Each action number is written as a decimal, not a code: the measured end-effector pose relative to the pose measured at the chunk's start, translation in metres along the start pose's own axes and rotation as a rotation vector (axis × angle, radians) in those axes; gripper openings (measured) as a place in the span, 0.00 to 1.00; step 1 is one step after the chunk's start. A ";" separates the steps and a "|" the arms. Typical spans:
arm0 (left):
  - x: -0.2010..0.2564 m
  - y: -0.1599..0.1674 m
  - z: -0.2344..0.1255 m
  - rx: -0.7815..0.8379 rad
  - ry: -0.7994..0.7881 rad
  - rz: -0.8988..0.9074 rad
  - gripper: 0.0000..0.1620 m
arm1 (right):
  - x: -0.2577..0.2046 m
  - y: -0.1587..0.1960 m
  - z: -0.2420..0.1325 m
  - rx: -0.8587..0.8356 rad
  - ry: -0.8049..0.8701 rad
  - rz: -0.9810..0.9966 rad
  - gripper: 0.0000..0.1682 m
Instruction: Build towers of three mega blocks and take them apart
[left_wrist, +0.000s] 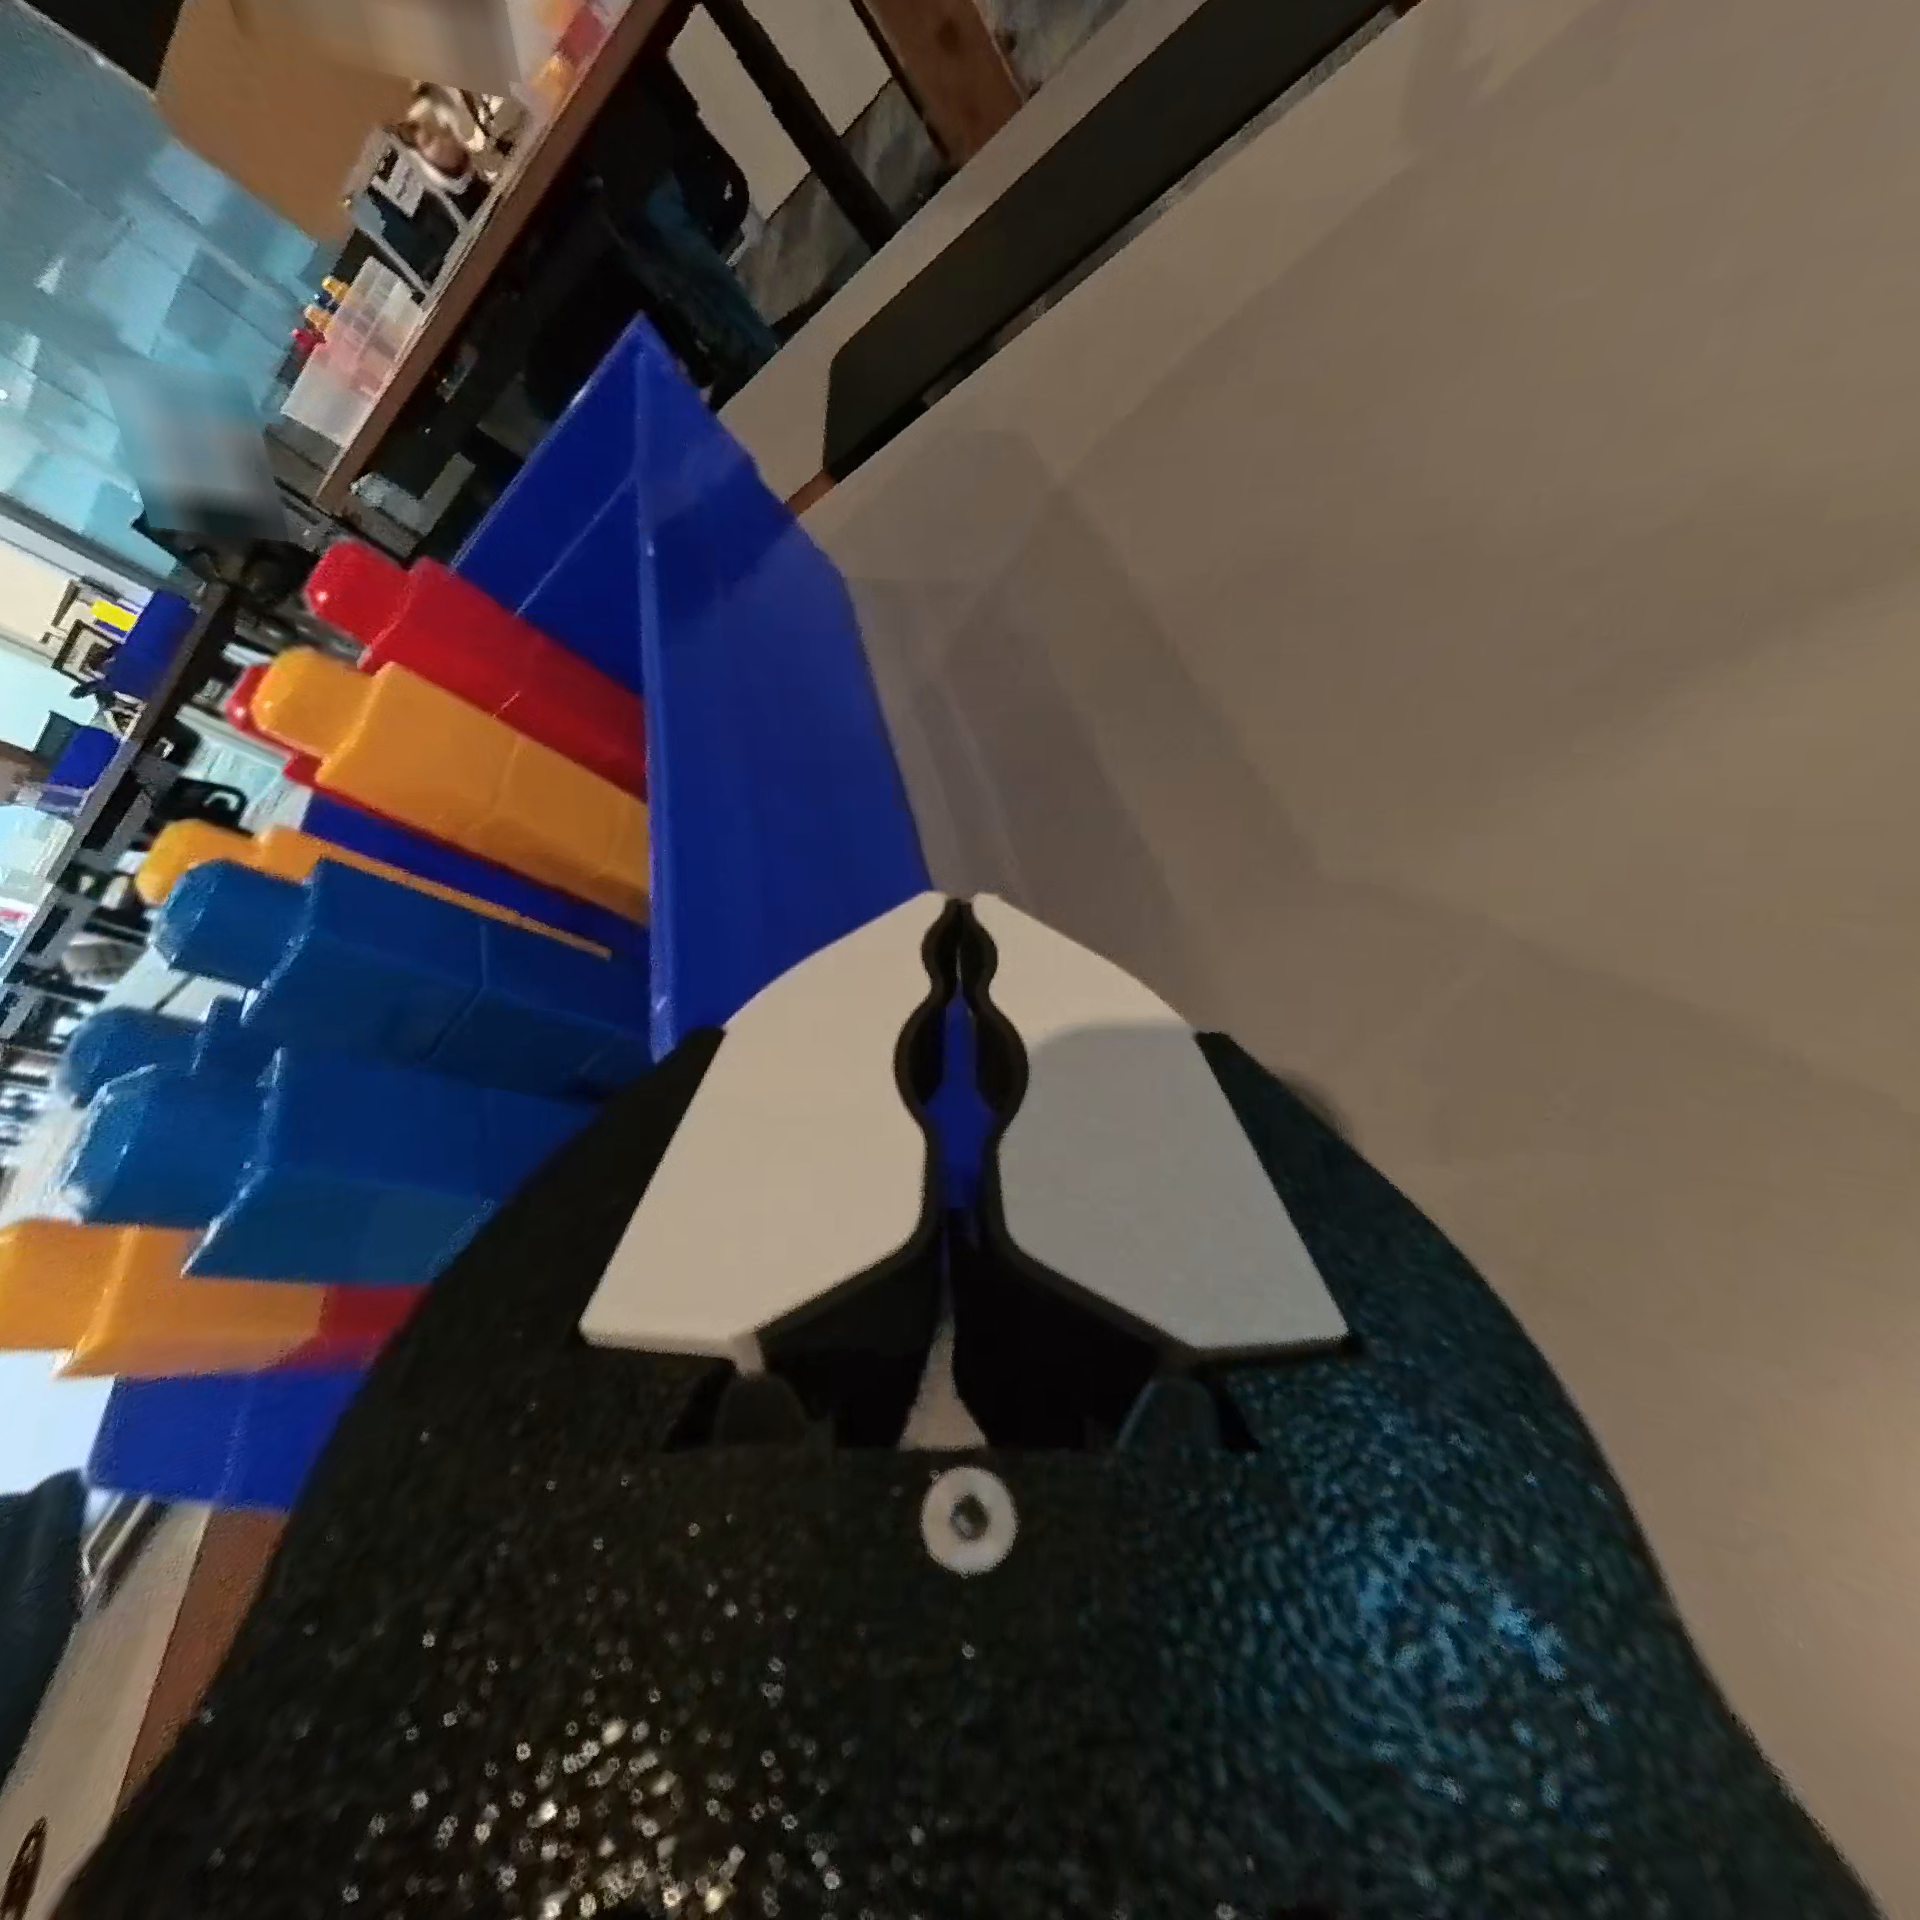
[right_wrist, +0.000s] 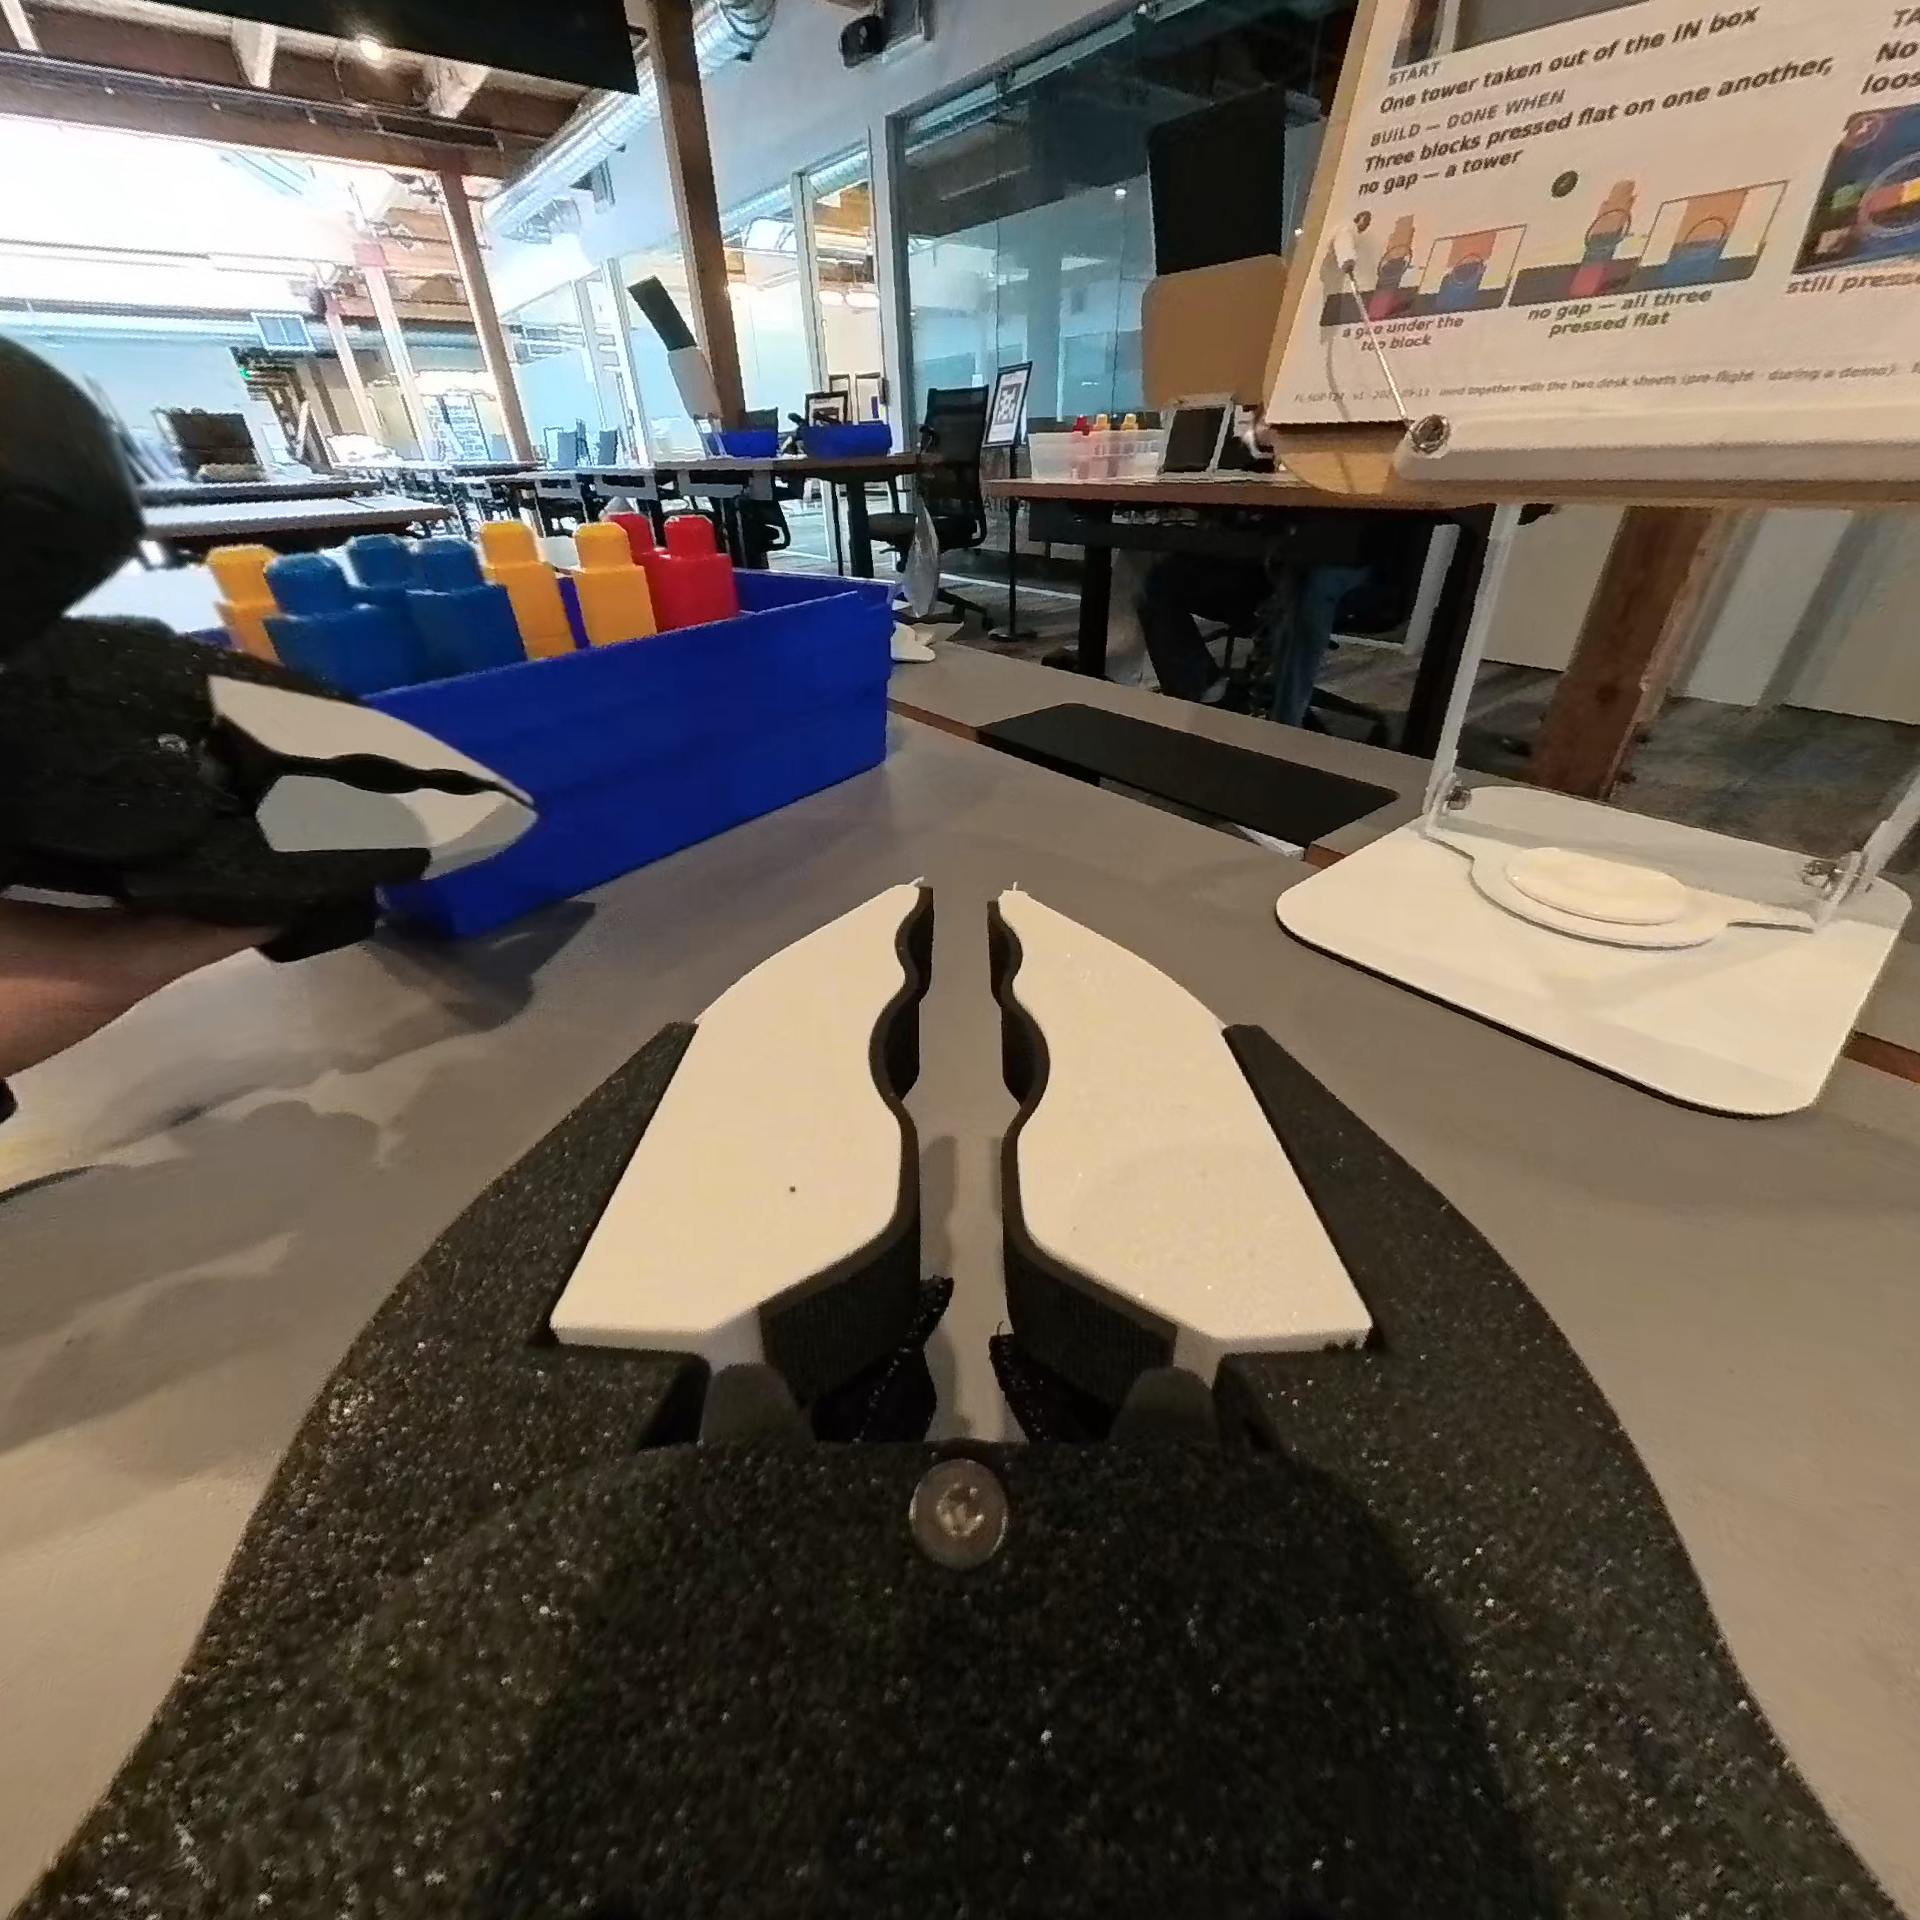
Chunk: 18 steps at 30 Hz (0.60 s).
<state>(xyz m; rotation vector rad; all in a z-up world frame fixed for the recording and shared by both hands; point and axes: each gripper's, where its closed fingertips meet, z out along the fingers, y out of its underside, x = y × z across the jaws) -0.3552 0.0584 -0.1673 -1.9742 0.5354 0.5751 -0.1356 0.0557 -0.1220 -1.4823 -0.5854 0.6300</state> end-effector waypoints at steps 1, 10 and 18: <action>-0.004 0.004 -0.001 0.001 -0.005 -0.007 0.00 | 0.000 0.000 0.000 0.000 0.000 0.000 0.06; -0.007 -0.022 -0.063 0.296 0.300 -0.279 0.00 | -0.001 -0.007 -0.005 0.056 -0.022 0.043 0.08; -0.062 0.003 -0.096 0.349 0.257 -0.337 0.01 | -0.010 -0.005 -0.001 0.044 -0.057 0.008 0.08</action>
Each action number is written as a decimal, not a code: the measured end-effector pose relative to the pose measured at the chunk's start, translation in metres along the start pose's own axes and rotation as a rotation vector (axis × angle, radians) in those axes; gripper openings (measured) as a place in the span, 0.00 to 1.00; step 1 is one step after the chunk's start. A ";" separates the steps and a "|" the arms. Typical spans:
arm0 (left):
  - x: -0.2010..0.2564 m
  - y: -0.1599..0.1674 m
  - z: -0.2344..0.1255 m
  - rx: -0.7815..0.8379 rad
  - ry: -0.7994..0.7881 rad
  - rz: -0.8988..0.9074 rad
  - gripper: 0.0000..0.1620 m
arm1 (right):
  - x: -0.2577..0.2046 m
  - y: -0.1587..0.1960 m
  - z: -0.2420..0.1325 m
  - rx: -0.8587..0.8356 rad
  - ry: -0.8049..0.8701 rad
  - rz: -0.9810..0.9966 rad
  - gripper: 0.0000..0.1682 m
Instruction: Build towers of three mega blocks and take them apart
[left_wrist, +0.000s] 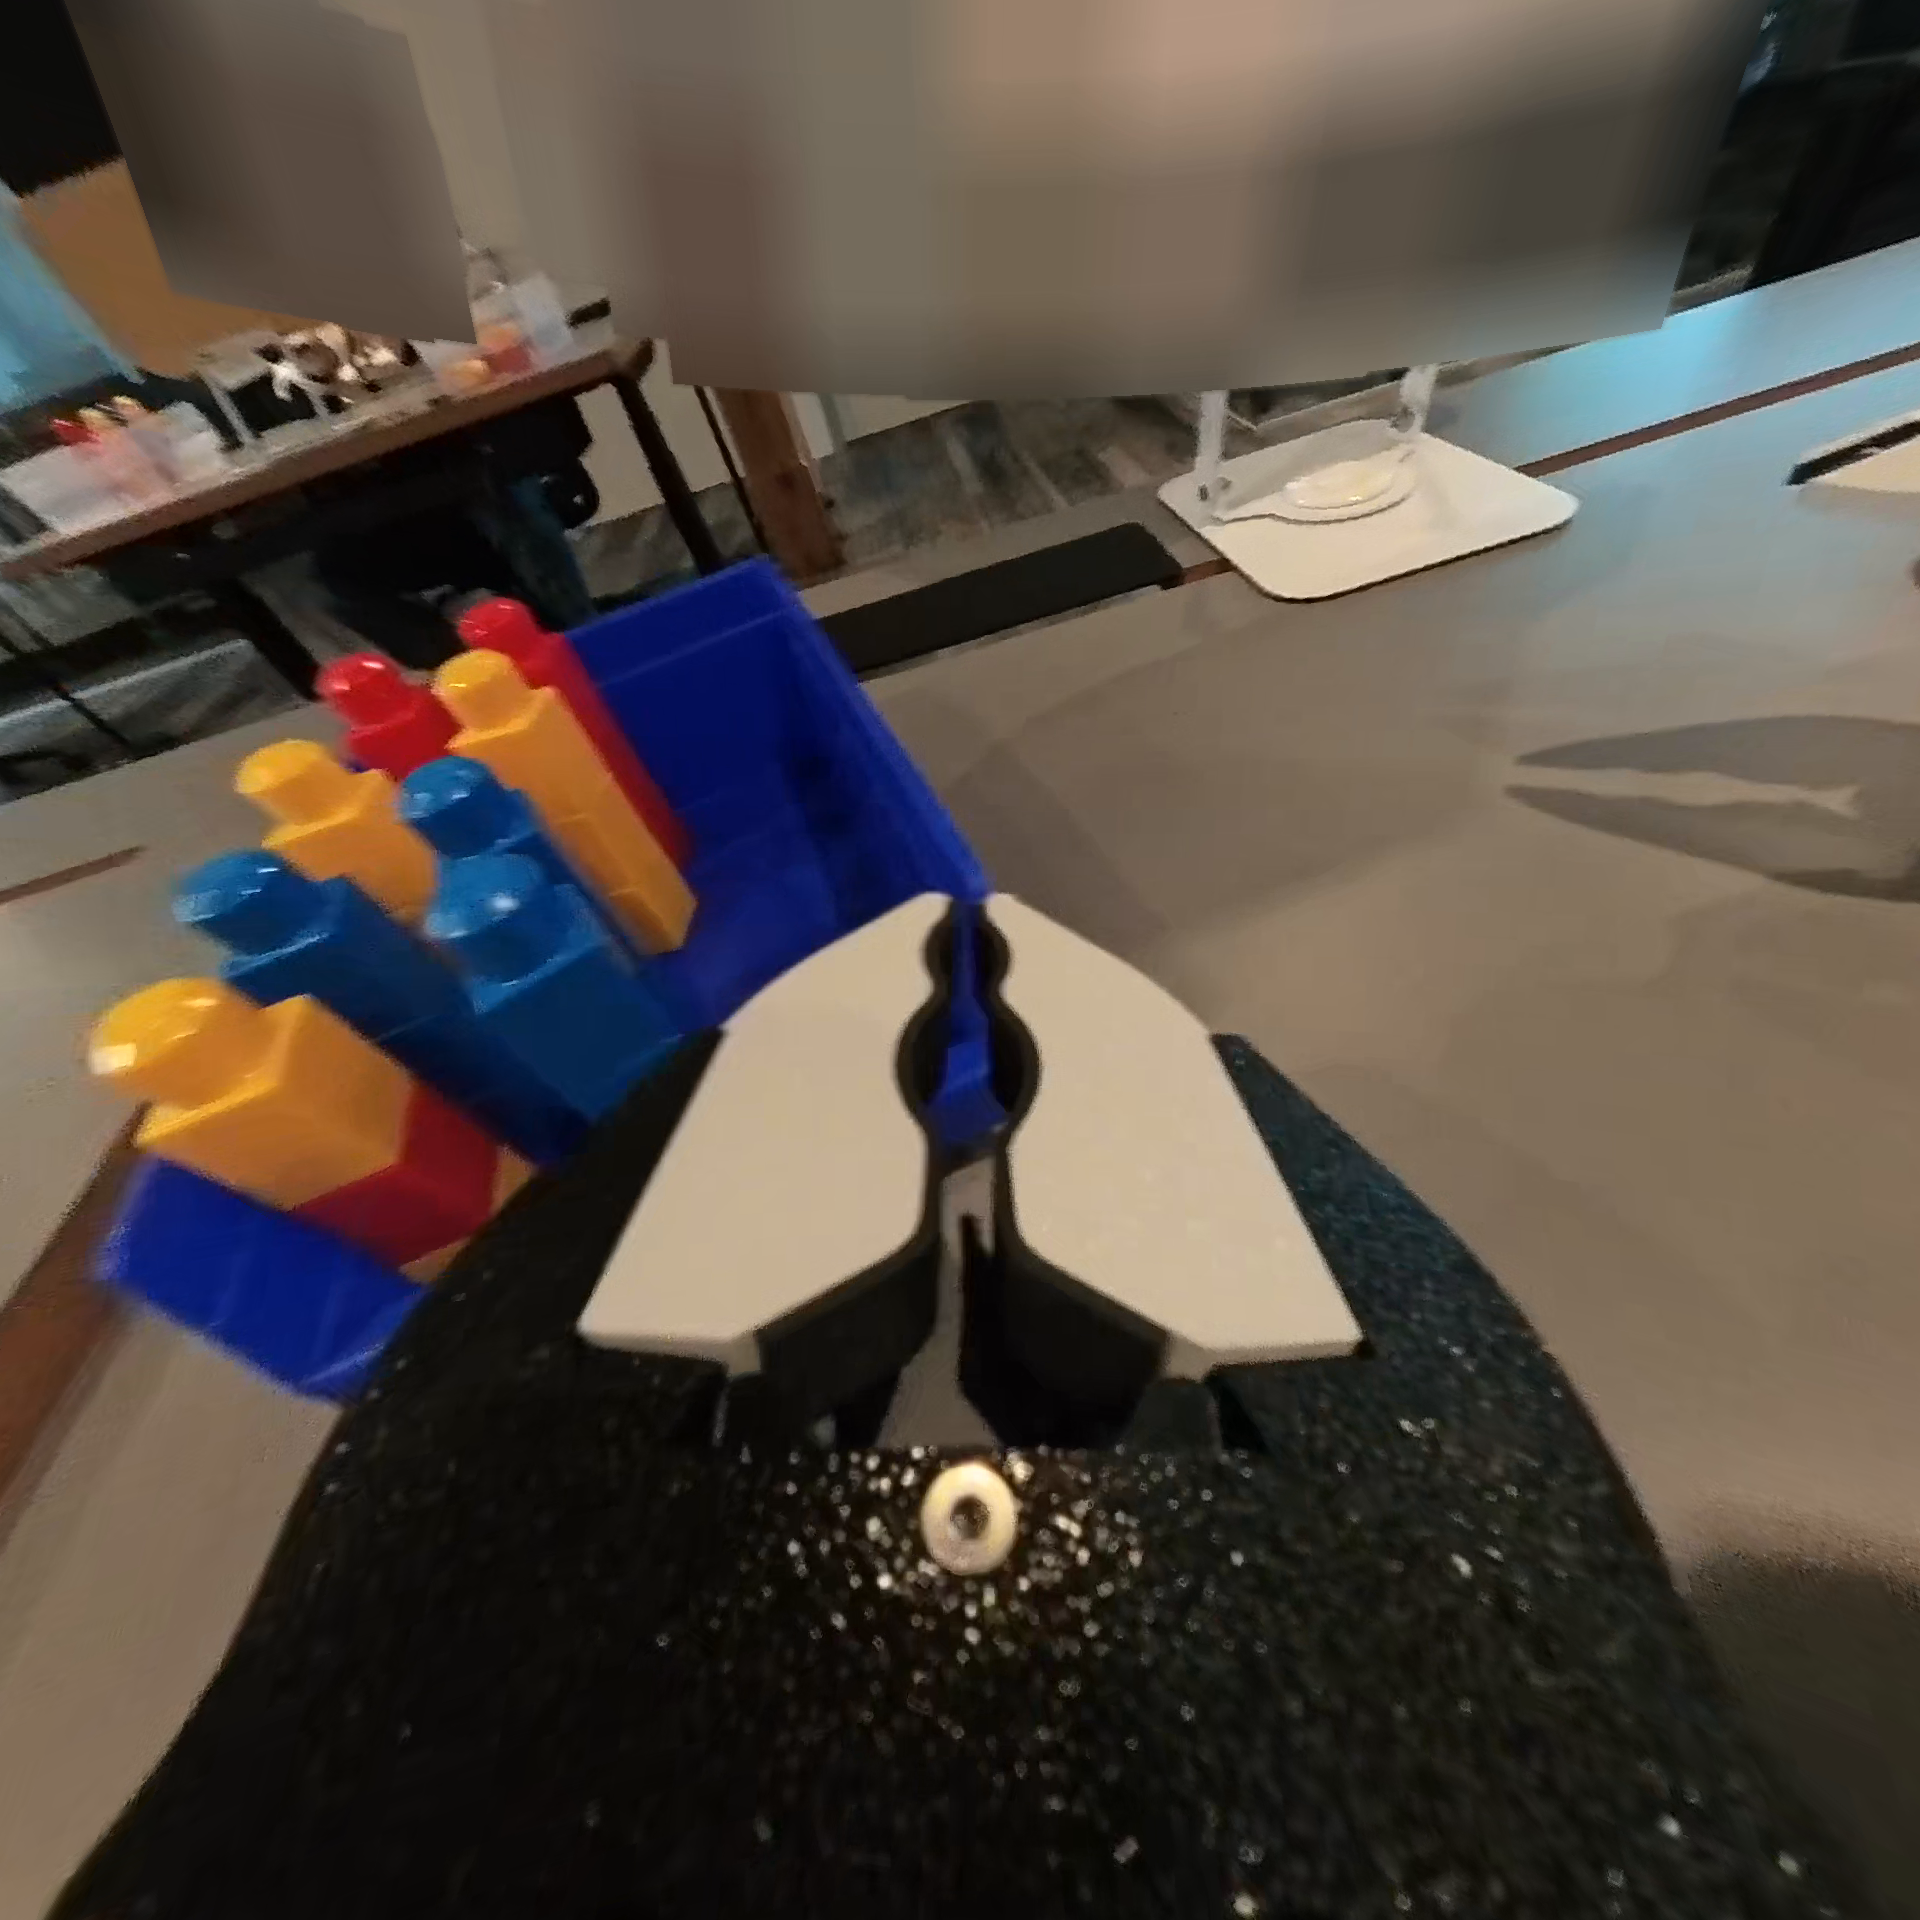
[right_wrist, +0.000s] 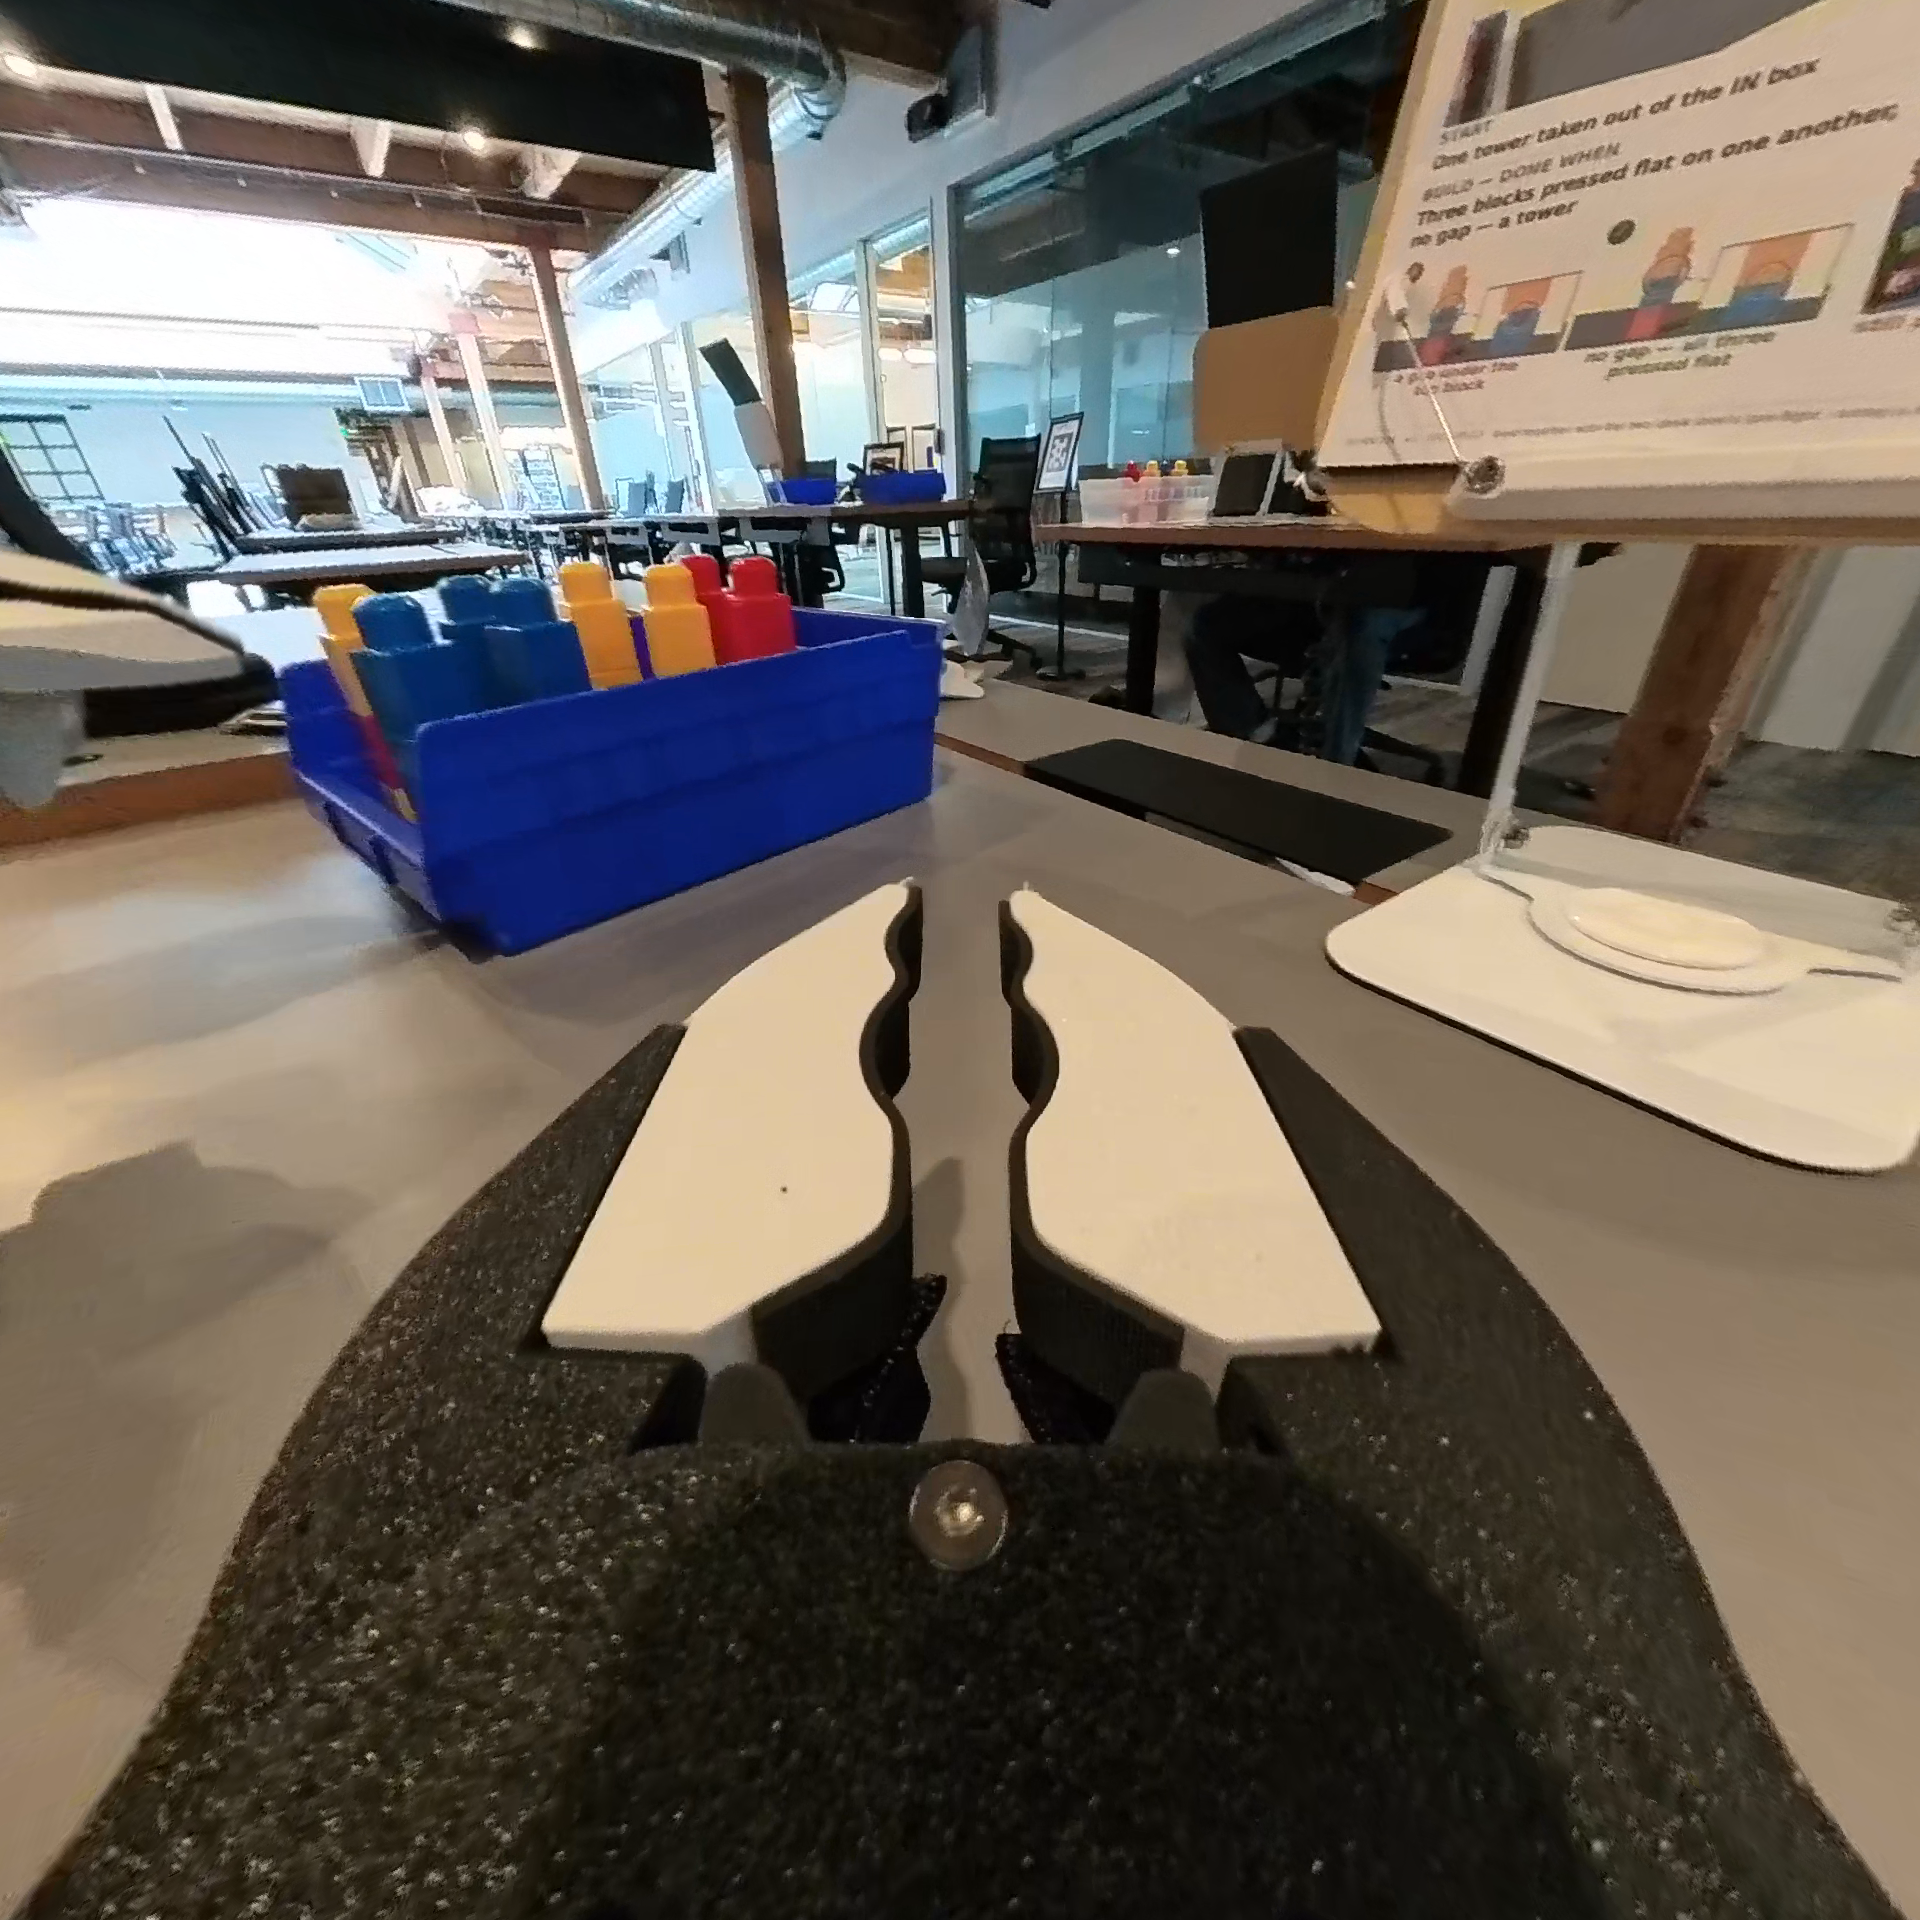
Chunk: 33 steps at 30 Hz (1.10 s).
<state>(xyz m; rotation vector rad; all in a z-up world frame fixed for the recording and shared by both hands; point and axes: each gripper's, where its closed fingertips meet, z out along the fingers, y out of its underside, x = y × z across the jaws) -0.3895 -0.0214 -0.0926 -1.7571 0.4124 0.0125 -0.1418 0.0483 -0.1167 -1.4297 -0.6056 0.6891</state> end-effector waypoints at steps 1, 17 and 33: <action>-0.008 0.000 -0.003 0.015 -0.036 0.005 0.15 | -0.003 -0.002 0.000 0.015 -0.020 -0.001 0.09; -0.027 0.012 -0.005 0.012 -0.121 -0.017 0.30 | -0.013 -0.006 0.001 0.060 -0.085 0.012 0.19; -0.074 0.031 -0.004 -0.096 -0.310 -0.044 0.31 | -0.013 -0.006 0.001 0.056 -0.085 0.014 0.18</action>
